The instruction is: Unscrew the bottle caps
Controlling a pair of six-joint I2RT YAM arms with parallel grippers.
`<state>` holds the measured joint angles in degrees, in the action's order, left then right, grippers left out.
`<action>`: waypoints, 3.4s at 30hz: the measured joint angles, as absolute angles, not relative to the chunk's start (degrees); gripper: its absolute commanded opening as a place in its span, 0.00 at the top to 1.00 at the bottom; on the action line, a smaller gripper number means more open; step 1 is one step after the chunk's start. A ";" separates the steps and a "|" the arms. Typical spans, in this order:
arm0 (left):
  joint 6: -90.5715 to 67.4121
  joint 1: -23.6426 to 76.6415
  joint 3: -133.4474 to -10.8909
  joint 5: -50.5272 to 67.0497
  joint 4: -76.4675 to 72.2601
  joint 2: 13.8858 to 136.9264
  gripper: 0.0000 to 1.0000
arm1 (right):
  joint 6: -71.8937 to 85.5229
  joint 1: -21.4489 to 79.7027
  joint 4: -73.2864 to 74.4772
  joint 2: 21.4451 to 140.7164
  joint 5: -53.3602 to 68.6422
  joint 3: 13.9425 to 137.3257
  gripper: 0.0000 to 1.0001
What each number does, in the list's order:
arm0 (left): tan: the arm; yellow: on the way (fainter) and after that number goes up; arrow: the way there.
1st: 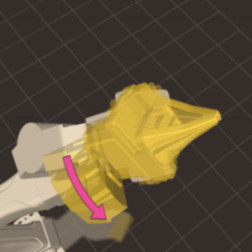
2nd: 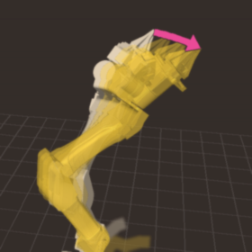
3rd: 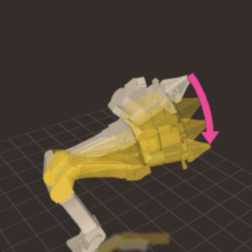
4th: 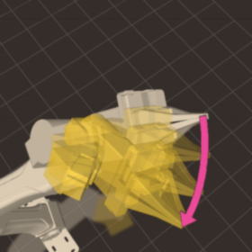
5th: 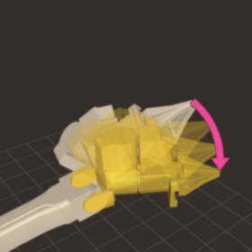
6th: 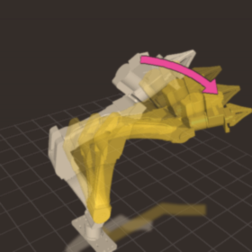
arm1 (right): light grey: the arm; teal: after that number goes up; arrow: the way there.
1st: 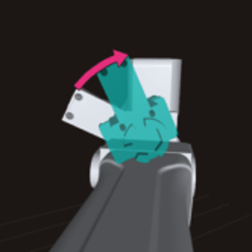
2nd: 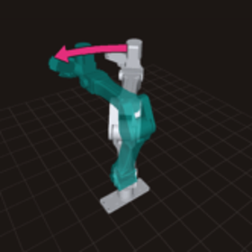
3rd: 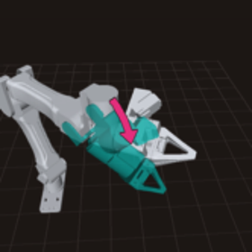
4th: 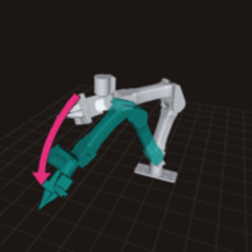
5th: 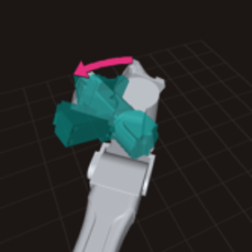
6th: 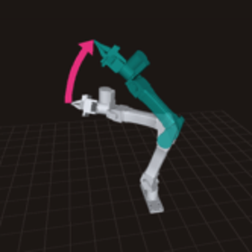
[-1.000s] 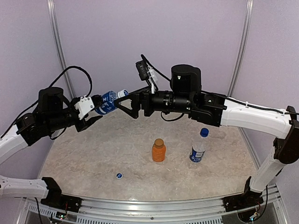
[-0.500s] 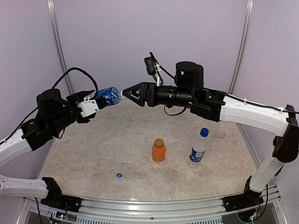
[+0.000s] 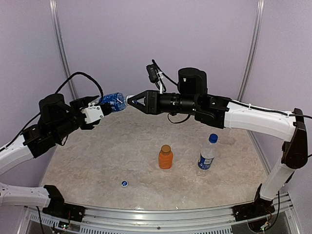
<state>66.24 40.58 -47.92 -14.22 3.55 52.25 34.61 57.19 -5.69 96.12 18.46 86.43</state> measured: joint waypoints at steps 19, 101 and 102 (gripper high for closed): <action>47.68 39.94 -62.50 6.33 49.47 51.09 0.60 | -7.60 67.18 15.14 95.44 13.78 92.86 1.00; 48.27 41.93 -54.83 -2.07 32.91 50.46 0.61 | 11.27 63.24 6.90 93.41 12.29 86.26 1.00; 47.79 41.93 -55.59 -0.36 35.29 50.28 0.62 | 7.64 64.36 7.60 92.92 11.11 86.00 1.00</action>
<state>47.79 41.93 -55.59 -0.36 35.29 50.28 7.64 64.36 7.60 92.92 11.11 86.00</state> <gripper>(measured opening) 0.425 0.267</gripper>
